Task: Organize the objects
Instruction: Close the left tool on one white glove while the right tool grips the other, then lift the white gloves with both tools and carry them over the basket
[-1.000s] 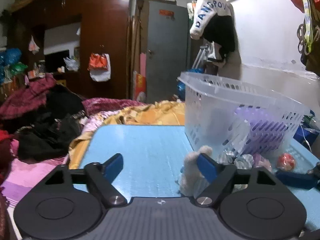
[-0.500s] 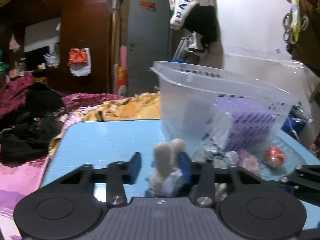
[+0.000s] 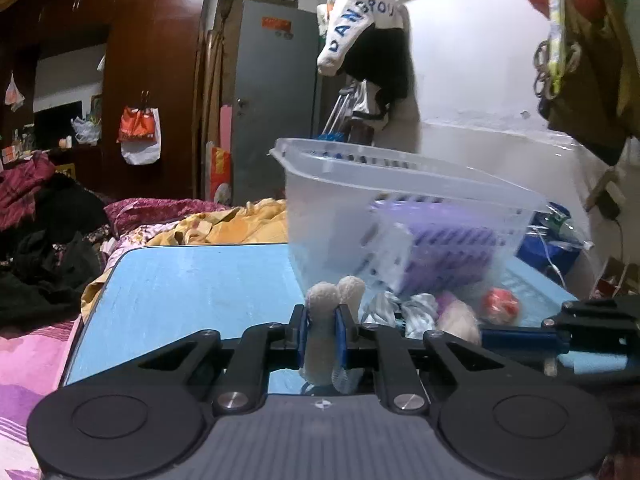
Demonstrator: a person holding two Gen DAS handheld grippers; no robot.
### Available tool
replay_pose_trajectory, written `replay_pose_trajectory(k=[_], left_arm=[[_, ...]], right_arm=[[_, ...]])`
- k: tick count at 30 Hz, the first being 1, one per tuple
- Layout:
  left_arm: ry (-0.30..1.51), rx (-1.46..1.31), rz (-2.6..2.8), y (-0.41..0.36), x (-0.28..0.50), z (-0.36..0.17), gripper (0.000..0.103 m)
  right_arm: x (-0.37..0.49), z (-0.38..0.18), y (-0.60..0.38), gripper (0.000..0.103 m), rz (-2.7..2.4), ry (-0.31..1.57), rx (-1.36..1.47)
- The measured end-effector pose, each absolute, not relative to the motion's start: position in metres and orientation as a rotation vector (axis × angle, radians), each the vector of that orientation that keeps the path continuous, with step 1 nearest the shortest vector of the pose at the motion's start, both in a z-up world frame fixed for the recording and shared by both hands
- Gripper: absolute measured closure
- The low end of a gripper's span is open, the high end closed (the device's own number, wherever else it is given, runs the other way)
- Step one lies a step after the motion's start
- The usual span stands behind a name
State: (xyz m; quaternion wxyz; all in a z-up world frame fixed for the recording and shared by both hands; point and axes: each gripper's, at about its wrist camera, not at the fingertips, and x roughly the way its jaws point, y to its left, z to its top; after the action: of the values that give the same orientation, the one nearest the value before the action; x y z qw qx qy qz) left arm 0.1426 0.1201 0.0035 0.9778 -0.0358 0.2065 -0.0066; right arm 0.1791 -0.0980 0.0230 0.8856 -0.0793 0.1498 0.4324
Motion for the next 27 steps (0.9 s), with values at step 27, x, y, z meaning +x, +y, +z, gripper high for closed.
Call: replay_pose_trajectory(k=[27], left_arm=[[0.308,-0.032,-0.081,0.068,0.092,0.005,0.087]], right_arm=[[0.163,0.022,-0.164,0.095,0.962,0.254,-0.118]])
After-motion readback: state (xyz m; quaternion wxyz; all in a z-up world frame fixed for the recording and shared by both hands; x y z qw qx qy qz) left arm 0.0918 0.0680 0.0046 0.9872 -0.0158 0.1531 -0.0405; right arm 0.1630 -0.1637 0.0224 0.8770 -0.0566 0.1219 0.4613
